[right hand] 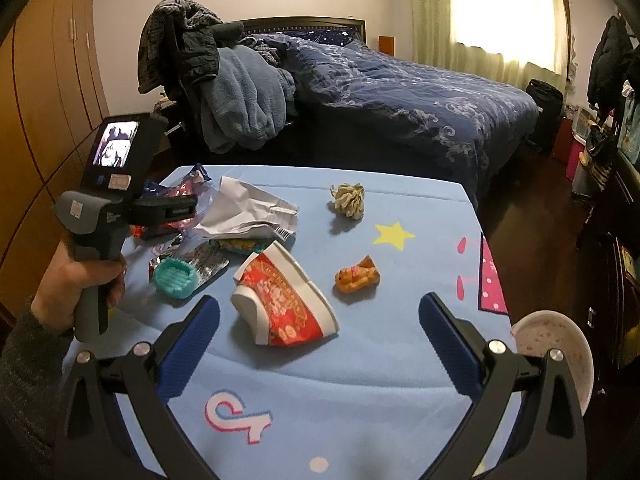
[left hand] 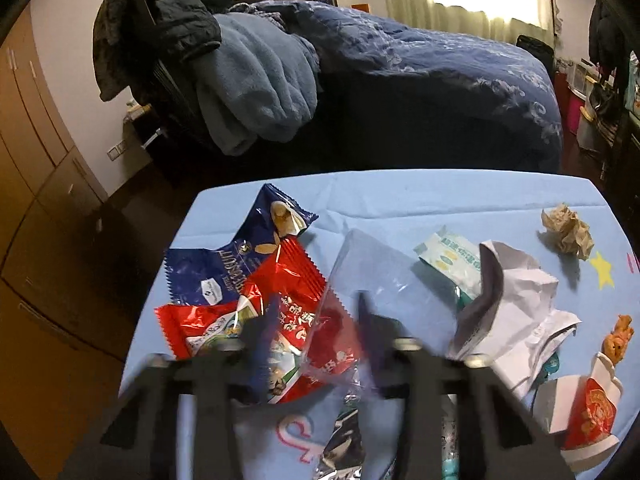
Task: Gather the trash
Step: 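Grasp the orange toy figure with the right gripper while the left gripper grasps a clear plastic bag, then carry both items over the white bin and open both grippers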
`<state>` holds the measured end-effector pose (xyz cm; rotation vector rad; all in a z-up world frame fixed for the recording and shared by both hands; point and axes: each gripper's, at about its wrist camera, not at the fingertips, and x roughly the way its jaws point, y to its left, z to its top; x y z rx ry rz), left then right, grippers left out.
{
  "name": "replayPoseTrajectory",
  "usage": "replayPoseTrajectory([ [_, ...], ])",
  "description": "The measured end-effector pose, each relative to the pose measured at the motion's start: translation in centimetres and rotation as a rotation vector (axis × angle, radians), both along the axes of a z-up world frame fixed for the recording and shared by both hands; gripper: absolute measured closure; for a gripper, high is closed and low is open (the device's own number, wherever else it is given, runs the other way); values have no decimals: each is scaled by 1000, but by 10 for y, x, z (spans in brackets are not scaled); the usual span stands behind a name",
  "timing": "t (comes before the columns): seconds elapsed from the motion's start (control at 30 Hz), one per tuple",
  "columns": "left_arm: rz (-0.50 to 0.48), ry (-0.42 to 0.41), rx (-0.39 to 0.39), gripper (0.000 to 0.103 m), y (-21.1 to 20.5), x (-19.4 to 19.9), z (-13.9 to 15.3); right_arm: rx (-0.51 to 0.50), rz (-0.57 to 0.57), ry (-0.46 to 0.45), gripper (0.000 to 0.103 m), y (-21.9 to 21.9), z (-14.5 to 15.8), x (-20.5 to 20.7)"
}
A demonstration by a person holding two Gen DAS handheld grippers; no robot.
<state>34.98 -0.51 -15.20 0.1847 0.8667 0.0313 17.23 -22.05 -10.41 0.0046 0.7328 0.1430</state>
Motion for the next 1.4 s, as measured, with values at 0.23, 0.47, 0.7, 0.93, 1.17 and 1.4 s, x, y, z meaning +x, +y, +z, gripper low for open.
replayPoseTrajectory([
  [0.23,13,-126,-41,96,4,-17,22,51,3,83,3,-13,-20,35],
  [0.47,20,-226,-95,96,7,-42,54,82,-50,148,3,-28,-46,87],
  [0.7,-22,-243,-138,95,-1,-60,65,39,-92,234,28,-29,-70,114],
  [0.93,-41,-242,-167,95,-10,-73,71,-10,-67,214,59,-25,-68,104],
  [1.17,-145,-224,-217,95,-54,-98,82,-2,-102,127,59,-51,-38,66],
  [1.4,-353,-165,-242,95,-157,-121,74,29,-268,99,59,-136,-21,6],
])
